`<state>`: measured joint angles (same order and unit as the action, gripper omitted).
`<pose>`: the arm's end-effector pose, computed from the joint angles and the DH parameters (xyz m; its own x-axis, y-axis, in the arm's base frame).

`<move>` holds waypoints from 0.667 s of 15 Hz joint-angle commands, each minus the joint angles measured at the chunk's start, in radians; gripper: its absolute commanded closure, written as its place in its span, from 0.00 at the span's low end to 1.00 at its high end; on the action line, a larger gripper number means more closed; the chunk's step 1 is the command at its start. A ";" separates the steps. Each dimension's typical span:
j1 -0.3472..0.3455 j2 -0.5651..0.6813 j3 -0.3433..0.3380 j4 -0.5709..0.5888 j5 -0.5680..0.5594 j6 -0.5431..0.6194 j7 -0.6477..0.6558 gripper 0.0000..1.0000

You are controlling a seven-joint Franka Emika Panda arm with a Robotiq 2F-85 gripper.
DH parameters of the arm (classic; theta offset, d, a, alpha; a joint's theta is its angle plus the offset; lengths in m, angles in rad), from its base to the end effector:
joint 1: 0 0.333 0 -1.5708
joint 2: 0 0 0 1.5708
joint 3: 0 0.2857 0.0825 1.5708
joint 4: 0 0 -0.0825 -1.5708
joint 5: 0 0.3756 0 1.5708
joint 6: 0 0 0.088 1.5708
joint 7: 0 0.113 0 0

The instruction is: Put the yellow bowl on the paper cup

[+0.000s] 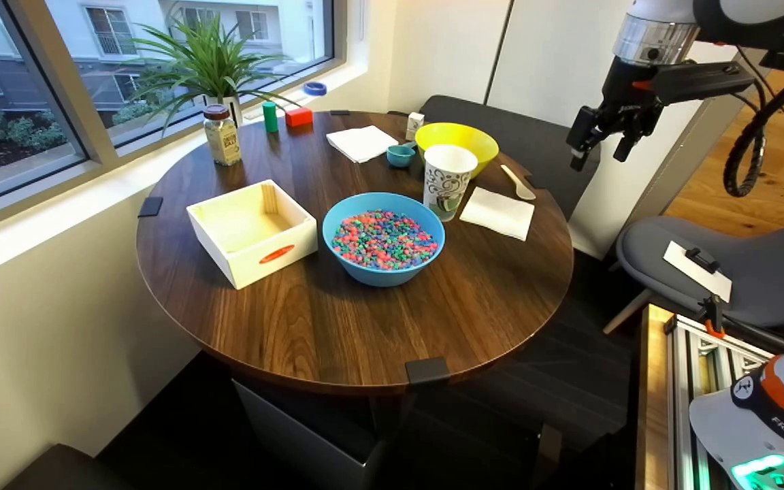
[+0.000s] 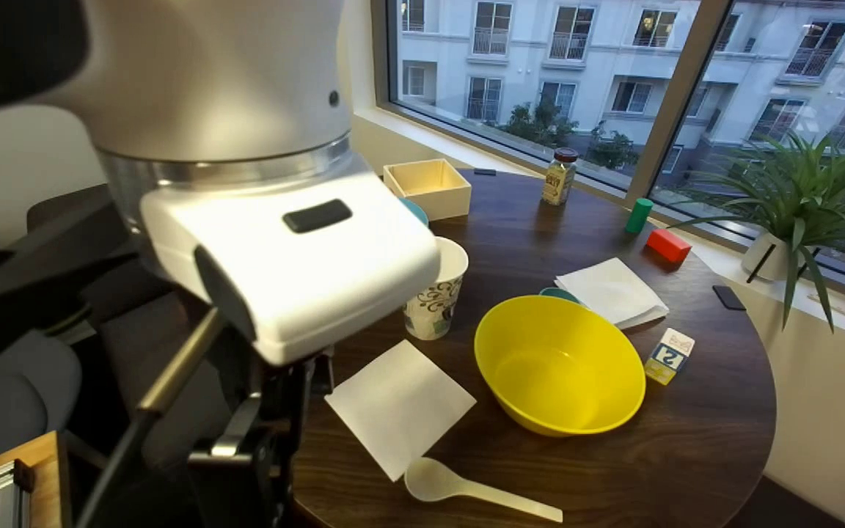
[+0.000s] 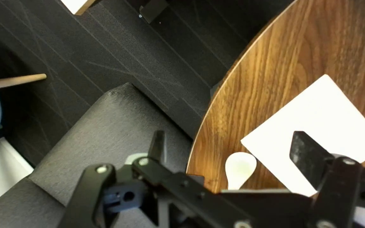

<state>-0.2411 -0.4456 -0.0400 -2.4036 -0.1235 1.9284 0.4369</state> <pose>0.3962 -0.1244 0.4456 0.7849 -0.6195 0.0124 -0.6174 -0.7801 0.1012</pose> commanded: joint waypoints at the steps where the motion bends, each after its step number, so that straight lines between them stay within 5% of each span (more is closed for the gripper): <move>1: 0.011 0.010 0.006 0.011 -0.003 0.010 0.012 0.00; 10: 0.025 0.031 0.014 0.029 -0.003 0.014 0.015 0.00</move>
<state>-0.2235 -0.4154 -0.0197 -2.3765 -0.1236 1.9449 0.4497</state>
